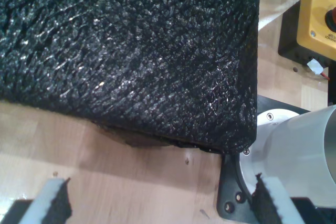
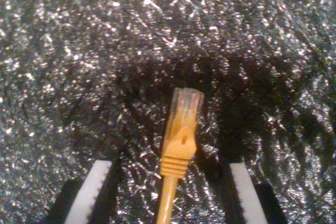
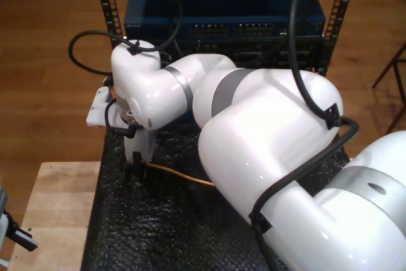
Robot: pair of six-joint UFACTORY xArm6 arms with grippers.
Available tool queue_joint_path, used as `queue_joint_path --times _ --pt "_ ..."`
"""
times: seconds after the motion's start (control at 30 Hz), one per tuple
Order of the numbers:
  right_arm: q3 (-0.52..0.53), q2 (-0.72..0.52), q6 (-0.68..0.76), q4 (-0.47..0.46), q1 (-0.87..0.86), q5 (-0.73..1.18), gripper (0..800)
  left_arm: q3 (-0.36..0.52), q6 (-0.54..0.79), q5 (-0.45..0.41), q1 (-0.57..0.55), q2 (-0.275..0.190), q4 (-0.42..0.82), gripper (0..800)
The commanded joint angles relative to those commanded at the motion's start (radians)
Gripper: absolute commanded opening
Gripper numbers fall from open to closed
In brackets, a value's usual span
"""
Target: Grab the cable and plug it in
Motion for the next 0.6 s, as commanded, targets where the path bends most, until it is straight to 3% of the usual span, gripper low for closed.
queue_joint_path --times 0.6 --pt "-0.012 0.003 0.025 -0.009 0.012 0.000 282 -0.002 0.000 0.000 0.000 0.000 0.000 800"
